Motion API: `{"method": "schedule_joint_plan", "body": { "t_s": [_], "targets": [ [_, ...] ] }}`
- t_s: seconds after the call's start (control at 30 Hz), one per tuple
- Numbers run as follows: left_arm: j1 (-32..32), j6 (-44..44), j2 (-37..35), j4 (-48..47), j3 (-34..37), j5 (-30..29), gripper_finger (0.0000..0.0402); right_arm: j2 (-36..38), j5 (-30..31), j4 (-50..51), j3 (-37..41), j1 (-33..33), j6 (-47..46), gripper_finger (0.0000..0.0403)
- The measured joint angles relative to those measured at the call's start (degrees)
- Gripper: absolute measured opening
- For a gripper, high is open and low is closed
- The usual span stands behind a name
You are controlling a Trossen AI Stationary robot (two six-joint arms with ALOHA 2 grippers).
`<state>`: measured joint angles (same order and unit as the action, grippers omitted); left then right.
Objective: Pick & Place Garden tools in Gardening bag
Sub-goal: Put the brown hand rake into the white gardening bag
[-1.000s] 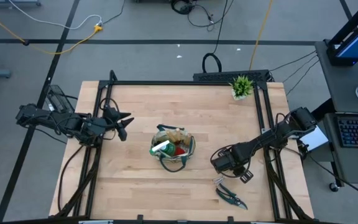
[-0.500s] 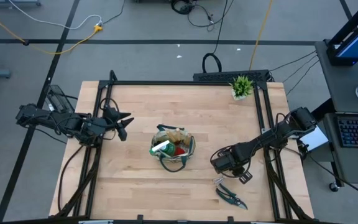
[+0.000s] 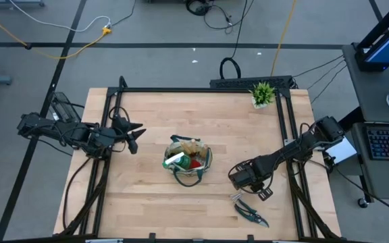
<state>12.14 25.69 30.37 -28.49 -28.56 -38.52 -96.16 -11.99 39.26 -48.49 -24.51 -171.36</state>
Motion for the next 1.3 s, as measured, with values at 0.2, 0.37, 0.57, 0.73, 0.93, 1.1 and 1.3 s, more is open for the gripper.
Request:
{"method": "schedule_joint_plan", "body": {
  "t_s": [0.2, 0.37, 0.57, 0.73, 0.93, 1.1, 1.3],
  "targets": [
    [0.0, 0.0, 0.0, 0.0, 0.0, 0.0, 0.0129, 0.6, 0.1, -0.8, 0.0, 0.0, 0.8, 0.0066],
    [0.0, 0.1, 0.0, 0.0, 0.0, 0.0, 0.0129, 3.1, 2.8, 0.4, 0.0, 0.0, 1.2, 0.0066],
    [0.0, 0.1, 0.0, 0.0, 0.0, 0.0, 0.0129, 7.0, 9.8, 4.7, 0.5, 0.1, 1.5, 0.0065],
    [0.0, 0.1, 0.0, 0.0, 0.0, 0.0, 0.0129, 10.6, 18.4, 3.4, 3.4, 0.2, 2.5, 0.0065],
    [0.0, 0.1, 0.0, 0.0, 0.0, 0.0, 0.0129, 15.9, 30.5, -4.2, 8.8, 0.2, 6.7, 0.0065],
    [0.0, 0.3, 0.0, 0.0, 0.0, 0.0, 0.0129, 21.8, 41.6, -13.6, 14.4, 0.2, 13.4, 0.0064],
    [0.0, 0.3, 0.0, 0.1, 0.0, 0.0, 0.0129, 29.3, 52.4, -29.3, 21.7, 0.2, 27.9, 0.0064]
  ]
}}
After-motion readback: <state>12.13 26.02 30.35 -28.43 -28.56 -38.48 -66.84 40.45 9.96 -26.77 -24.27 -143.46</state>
